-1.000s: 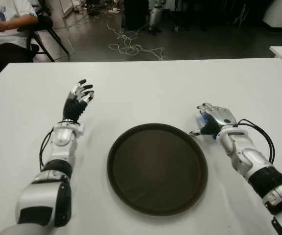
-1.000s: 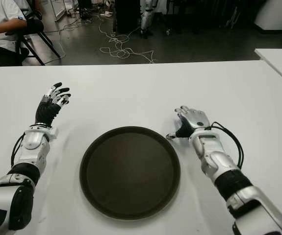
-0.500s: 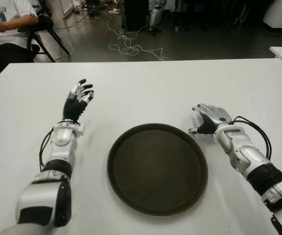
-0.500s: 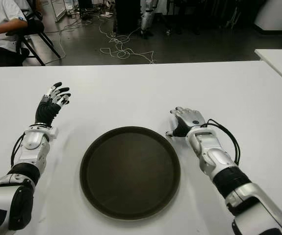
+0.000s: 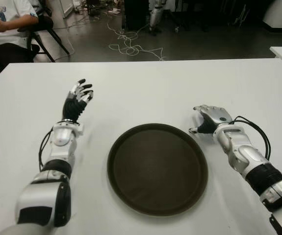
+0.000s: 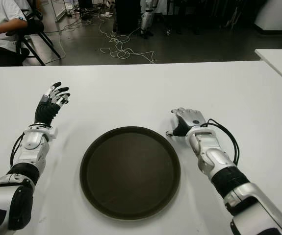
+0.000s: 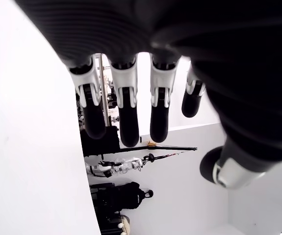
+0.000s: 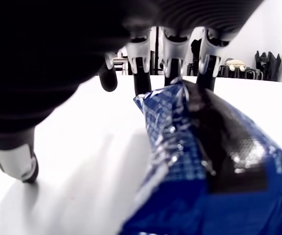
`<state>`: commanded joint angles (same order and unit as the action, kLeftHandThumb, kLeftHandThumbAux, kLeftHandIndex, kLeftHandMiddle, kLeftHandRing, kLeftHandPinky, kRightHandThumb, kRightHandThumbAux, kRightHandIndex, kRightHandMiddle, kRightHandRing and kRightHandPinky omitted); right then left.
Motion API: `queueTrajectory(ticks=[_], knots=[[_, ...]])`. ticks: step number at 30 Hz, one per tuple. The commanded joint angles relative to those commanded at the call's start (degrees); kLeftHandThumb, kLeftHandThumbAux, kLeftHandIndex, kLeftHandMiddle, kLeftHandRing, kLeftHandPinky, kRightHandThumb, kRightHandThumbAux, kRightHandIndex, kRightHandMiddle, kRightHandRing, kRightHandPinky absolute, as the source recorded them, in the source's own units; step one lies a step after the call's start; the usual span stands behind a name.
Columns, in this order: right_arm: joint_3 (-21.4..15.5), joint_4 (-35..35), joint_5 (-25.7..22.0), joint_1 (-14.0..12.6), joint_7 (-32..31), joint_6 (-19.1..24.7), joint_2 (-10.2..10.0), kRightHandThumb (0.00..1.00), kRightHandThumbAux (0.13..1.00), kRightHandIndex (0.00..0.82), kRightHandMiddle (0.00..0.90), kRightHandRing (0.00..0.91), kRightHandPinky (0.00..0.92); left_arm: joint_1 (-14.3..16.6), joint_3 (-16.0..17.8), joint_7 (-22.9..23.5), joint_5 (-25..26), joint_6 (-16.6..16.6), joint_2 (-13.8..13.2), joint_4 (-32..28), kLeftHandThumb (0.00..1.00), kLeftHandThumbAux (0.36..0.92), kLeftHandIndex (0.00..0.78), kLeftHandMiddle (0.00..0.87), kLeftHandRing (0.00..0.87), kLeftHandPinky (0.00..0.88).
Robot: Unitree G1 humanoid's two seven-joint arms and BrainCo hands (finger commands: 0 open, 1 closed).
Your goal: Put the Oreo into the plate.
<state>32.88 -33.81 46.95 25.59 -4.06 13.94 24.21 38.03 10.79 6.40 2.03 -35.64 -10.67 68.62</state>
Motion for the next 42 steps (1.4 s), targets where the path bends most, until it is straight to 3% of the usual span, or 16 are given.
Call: queueTrajectory(ticks=[11,20,30,42], knots=[[-0.2,-0.04,-0.1,0.05,-0.01,-0.35,-0.1,0.233,0.739,0.138,0.143,0.178,0.269,0.0,0.11,0.03,0.01,-0.02,-0.09,0.15,0.358,0.597,0.118,0.217,0.201,0.207],[-0.28,-0.42,-0.22,0.25,-0.12,-0.41,-0.21,0.232,0.727,0.125,0.11,0.136,0.225,-0.15,0.04,0.21,-0.05,-0.17,-0.11,-0.02,0.356,0.602,0.117,0.219,0.205,0.207],[-5.14,-0.77,-0.81,-0.86,11.19,1.77,-2.26,0.111,0.691,0.09,0.132,0.204,0.31,-0.2,0.07,0.21,-0.11,-0.47,-0.2,0.23,0.365,0.611,0.12,0.216,0.195,0.184],[-9.45,-0.9,-2.1,-1.48,21.53,-0.24,-3.02,0.067,0.731,0.068,0.14,0.213,0.312,-0.19,-0.21,-0.32,-0.66,-0.43,-0.27,0.31,0.355,0.611,0.126,0.224,0.208,0.212]])
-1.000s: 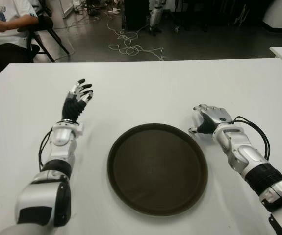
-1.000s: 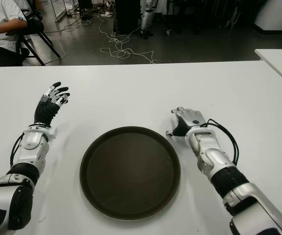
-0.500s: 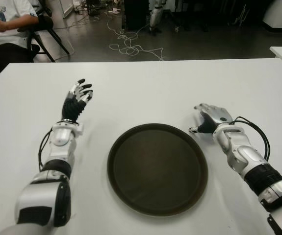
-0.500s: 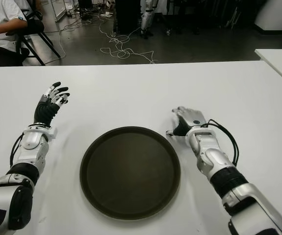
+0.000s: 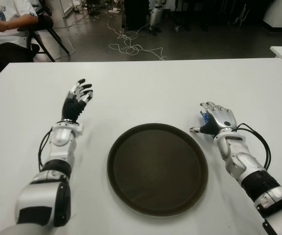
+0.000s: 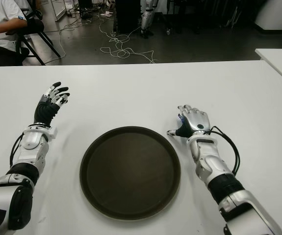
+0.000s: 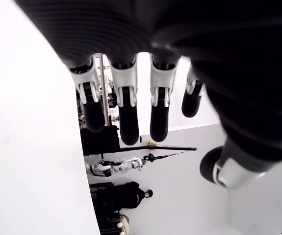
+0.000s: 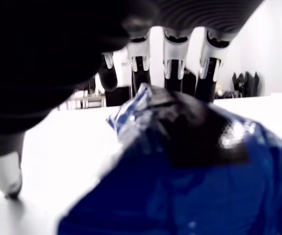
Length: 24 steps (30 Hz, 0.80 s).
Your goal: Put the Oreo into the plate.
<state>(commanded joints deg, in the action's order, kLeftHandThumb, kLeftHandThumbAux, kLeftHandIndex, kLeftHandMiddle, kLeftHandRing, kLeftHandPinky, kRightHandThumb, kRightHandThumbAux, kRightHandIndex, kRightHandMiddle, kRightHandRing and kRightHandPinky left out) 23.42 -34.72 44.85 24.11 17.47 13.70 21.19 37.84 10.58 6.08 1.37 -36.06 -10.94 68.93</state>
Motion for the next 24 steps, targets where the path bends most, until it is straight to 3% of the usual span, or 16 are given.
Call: queueTrajectory(ticks=[6,17,24], knots=[[-3.56,3.51,-1.67,-1.57,2.6,-0.21,0.2,0.038,0.728,0.031,0.115,0.171,0.262,-0.03,-0.08,-0.05,-0.02,0.09,0.14,-0.04,0.352,0.604,0.123,0.221,0.206,0.209],[-6.29,9.45,-1.36,-4.63,1.73,0.6,2.03,0.014,0.721,0.027,0.142,0.189,0.261,0.06,-0.71,-1.05,-0.81,-0.19,0.02,0.0,0.336,0.609,0.122,0.217,0.204,0.212],[-7.35,16.78,-0.69,-7.92,-2.19,3.64,3.54,0.0,0.697,0.005,0.086,0.095,0.131,0.01,-0.72,-1.58,-0.95,-0.43,0.1,0.08,0.327,0.598,0.123,0.214,0.2,0.204]])
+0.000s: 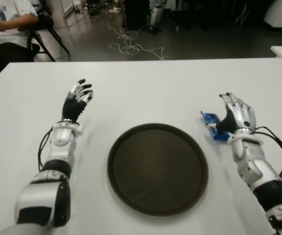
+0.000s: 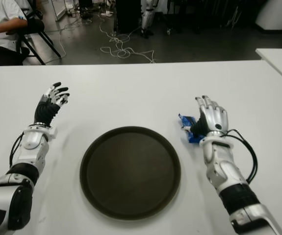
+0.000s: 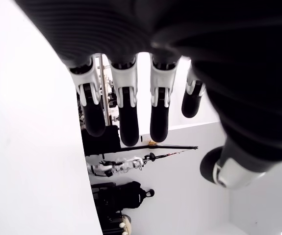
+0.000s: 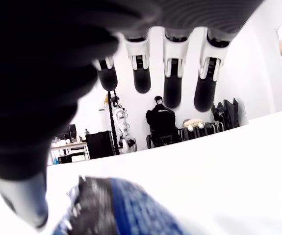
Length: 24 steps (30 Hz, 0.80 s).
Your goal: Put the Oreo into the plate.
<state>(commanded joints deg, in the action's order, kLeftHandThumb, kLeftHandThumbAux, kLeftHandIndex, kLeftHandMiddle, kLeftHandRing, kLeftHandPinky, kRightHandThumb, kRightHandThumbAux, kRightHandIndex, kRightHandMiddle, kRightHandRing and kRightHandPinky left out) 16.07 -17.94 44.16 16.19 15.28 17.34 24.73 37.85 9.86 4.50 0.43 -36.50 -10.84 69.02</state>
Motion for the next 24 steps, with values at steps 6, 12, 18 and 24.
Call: queueTrajectory(ticks=[6,12,18,24], knots=[[0.24,4.57,1.04,-2.89,-3.02,2.72,0.5,0.0,0.713,0.001,0.078,0.099,0.158,0.07,-0.02,-0.27,-0.06,0.0,-0.14,0.31,0.315,0.595,0.121,0.214,0.202,0.203],[1.49,3.34,1.35,-5.18,-2.64,2.39,-0.09,0.0,0.73,0.002,0.083,0.125,0.192,0.03,0.18,0.2,0.29,-0.33,-0.17,0.3,0.323,0.602,0.123,0.221,0.208,0.214],[2.91,0.48,1.25,-5.37,-1.54,0.39,-0.35,0.012,0.735,0.006,0.092,0.131,0.205,0.02,0.07,0.09,0.14,-0.32,-0.27,0.3,0.326,0.612,0.124,0.217,0.2,0.203],[3.76,-1.83,1.46,-4.95,-0.36,-2.29,0.1,0.052,0.742,0.023,0.117,0.167,0.26,-0.04,0.18,0.31,0.36,-0.2,-0.25,0.26,0.327,0.611,0.126,0.22,0.203,0.2]])
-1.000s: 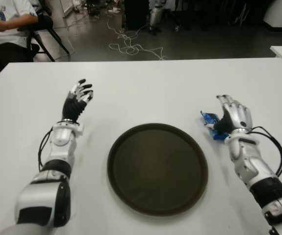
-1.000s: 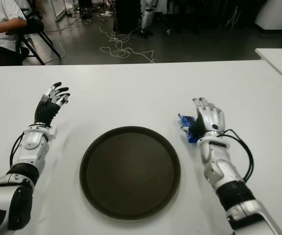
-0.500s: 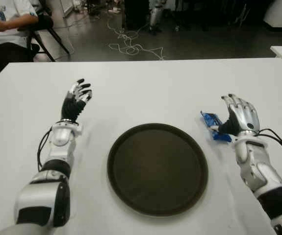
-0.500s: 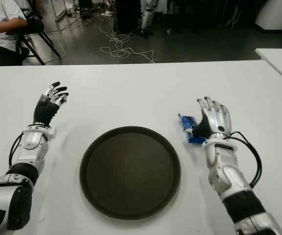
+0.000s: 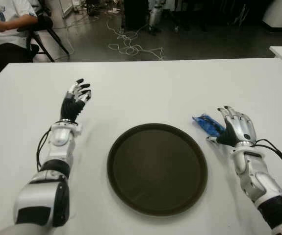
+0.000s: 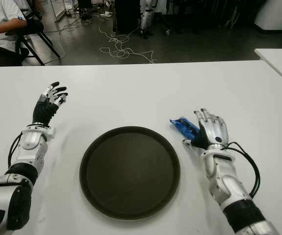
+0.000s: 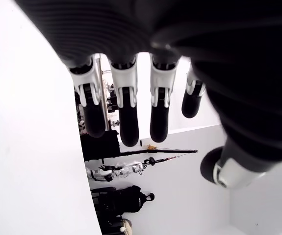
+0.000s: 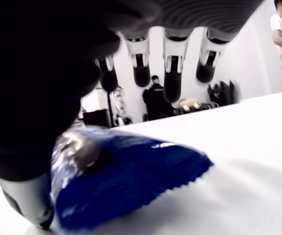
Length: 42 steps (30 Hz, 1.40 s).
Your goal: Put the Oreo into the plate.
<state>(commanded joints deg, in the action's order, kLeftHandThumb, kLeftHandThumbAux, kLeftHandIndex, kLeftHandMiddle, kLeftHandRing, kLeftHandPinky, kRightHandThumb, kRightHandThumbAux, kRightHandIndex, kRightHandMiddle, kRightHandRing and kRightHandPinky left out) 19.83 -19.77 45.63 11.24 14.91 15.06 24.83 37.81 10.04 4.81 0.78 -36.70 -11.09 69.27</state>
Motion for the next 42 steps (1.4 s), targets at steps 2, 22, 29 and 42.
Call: queueTrajectory(ticks=[2,22,29,42], knots=[[0.48,-1.79,0.07,0.52,0.79,-1.16,-0.03,0.06,0.739,0.023,0.119,0.171,0.265,-0.01,0.05,0.08,0.09,-0.01,0.05,-0.04,0.328,0.611,0.126,0.222,0.205,0.204],[2.92,-7.95,0.13,2.57,6.2,-7.61,-0.16,0.044,0.745,0.051,0.15,0.217,0.305,-0.07,0.17,0.49,0.3,0.14,-0.04,-0.22,0.353,0.605,0.122,0.218,0.203,0.212],[4.3,-8.53,1.37,3.17,5.43,-6.62,0.11,0.029,0.74,0.044,0.15,0.208,0.302,-0.15,0.29,0.87,0.54,-0.07,0.03,-0.39,0.333,0.592,0.119,0.214,0.2,0.203],[6.98,-6.93,5.13,3.75,2.07,-3.33,0.91,0.008,0.73,0.091,0.197,0.238,0.311,-0.15,0.27,0.87,0.53,0.34,-0.14,-0.49,0.353,0.605,0.119,0.218,0.207,0.21]])
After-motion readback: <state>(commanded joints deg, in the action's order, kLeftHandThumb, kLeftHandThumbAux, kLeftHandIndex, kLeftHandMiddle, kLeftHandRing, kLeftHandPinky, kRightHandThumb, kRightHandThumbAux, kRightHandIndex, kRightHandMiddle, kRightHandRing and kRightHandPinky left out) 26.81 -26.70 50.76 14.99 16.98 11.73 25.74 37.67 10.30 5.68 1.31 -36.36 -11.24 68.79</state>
